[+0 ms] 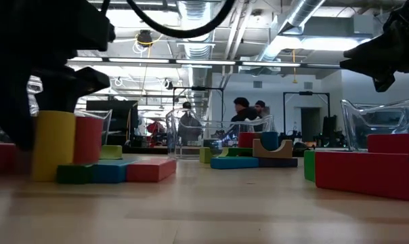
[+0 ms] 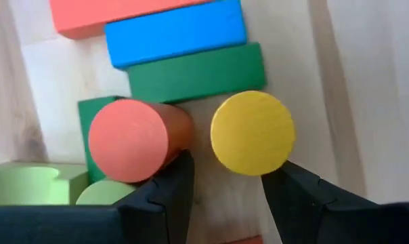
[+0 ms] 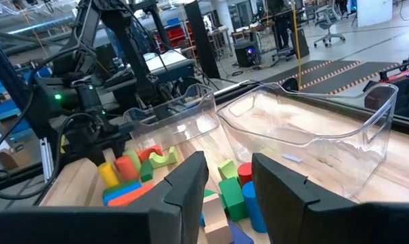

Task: Sort blocks by size
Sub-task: Put the yellow cylindrical block into the top transparent bin

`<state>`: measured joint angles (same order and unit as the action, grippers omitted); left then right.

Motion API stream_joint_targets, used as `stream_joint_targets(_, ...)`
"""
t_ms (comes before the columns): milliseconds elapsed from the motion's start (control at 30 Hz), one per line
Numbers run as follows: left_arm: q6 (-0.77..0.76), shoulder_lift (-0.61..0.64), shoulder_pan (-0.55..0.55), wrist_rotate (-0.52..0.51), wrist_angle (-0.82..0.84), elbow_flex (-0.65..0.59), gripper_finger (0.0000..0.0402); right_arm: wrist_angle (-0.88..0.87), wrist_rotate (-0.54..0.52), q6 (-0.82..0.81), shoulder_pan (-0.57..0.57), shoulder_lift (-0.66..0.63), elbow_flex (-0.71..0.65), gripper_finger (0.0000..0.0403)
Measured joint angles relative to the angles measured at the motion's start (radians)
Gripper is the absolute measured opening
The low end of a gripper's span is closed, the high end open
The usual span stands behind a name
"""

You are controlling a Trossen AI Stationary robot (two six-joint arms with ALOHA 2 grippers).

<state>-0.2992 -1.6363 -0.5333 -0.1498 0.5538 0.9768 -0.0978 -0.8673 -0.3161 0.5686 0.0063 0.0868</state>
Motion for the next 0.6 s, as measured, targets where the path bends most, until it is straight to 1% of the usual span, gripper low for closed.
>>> stream_joint_targets(133,0.013,0.0,0.004,0.063,-0.042,0.0,0.0162,-0.001,0.0,0.0,0.0,0.0,0.0,0.0152)
stream_joint_targets(267,0.01,0.0,0.001,0.085,-0.056,0.0,0.0162,-0.002,0.0,0.002,0.0,0.0,0.0,0.0152)
stream_joint_targets(433,0.008,0.0,0.0,0.074,-0.075,0.0,0.0168,-0.003,0.0,0.002,0.0,0.0,0.0,0.0152)
stream_joint_targets(600,0.019,0.0,-0.001,0.049,-0.103,0.0,0.0195,-0.003,0.0,0.002,0.0,0.0,0.0,0.0152)
